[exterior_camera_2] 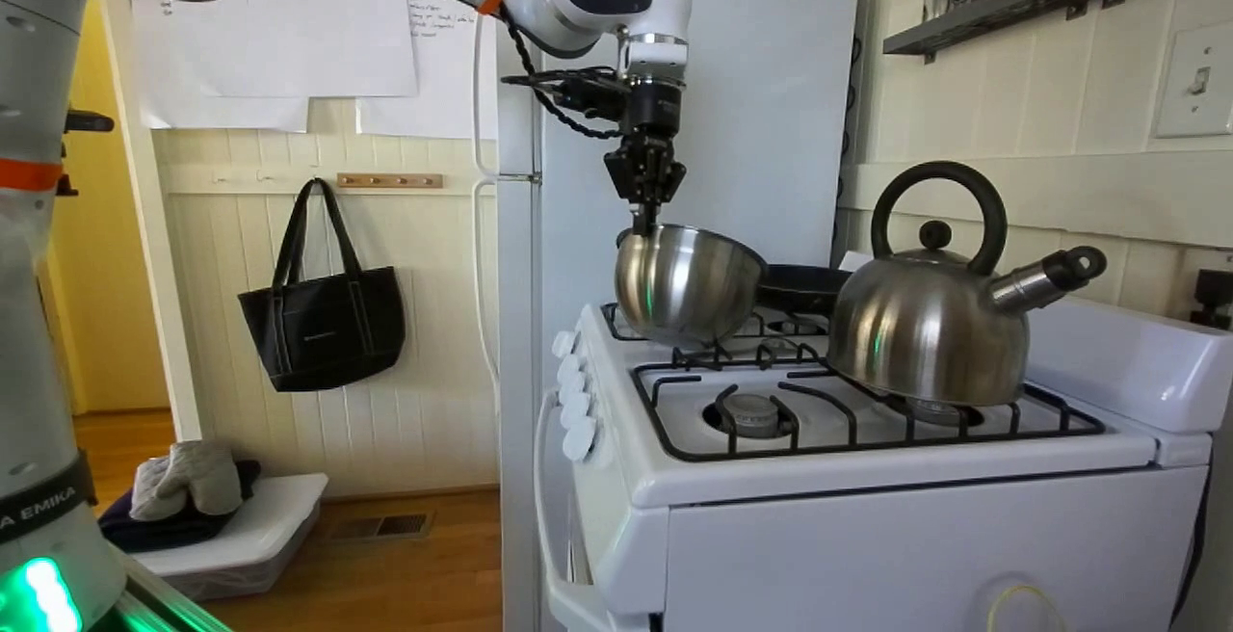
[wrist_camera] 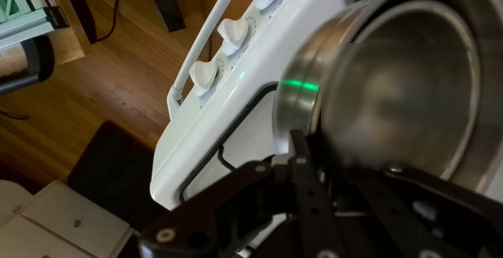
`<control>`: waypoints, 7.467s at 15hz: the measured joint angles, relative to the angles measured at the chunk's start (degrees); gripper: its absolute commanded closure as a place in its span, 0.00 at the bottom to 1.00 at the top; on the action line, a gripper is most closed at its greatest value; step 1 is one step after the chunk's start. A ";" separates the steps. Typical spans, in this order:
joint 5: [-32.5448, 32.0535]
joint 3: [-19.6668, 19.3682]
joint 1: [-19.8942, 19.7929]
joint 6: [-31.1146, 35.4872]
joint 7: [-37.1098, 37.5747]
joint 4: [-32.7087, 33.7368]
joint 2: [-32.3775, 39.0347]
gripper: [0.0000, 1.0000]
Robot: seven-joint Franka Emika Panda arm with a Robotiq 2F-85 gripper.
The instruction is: Put the silver bowl in the pan
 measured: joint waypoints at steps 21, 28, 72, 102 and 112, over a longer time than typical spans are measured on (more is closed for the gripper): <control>-8.80 0.48 2.48 0.02 5.13 -3.41 3.26 0.24; -8.51 0.13 1.99 0.06 5.98 -3.05 6.04 0.25; -12.92 3.40 6.09 10.92 21.60 10.13 5.39 0.96; -2.62 6.05 -3.21 -2.49 34.11 58.96 41.42 0.96; -2.87 6.37 -3.16 -3.57 34.33 64.19 44.52 0.23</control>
